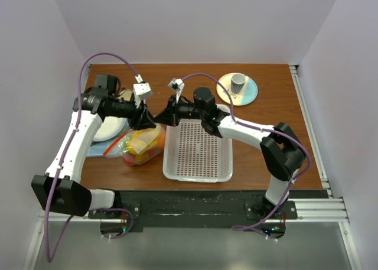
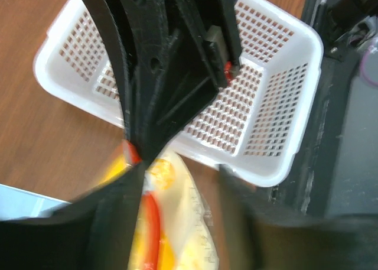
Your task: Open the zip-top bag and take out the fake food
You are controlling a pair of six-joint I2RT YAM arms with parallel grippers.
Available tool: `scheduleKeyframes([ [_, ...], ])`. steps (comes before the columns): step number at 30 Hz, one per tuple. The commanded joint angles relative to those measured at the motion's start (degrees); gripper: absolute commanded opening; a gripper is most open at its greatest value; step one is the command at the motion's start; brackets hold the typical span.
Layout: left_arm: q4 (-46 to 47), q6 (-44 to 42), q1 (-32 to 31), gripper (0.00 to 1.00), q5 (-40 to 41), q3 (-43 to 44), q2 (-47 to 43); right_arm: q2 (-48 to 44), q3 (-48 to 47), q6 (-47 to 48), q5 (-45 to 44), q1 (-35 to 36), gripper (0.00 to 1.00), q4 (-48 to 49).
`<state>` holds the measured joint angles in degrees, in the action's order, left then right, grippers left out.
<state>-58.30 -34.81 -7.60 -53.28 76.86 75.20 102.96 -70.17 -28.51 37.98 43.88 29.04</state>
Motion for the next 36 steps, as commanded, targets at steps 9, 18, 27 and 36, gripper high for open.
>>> scheduleKeyframes([
  [9, 3.5, 1.8, -0.2, 0.81, 12.1, 3.7, -5.2, -0.7, -3.7, -0.3, 0.4, 0.1, 0.1, 2.2],
  [18, 4.2, 2.5, -0.2, 0.69, 7.4, -1.4, -5.3, -1.4, -3.6, -0.4, 0.5, 0.1, 0.1, 2.1],
  [27, 7.2, 4.7, -0.2, 0.58, 5.4, 0.3, -3.5, -1.5, -2.4, -1.7, 1.4, 0.1, 0.1, 3.8],
  [36, 8.0, 4.1, -0.2, 0.2, 7.0, 0.8, -2.9, -1.9, -2.4, -1.0, 1.6, 0.2, 0.1, 2.6],
])
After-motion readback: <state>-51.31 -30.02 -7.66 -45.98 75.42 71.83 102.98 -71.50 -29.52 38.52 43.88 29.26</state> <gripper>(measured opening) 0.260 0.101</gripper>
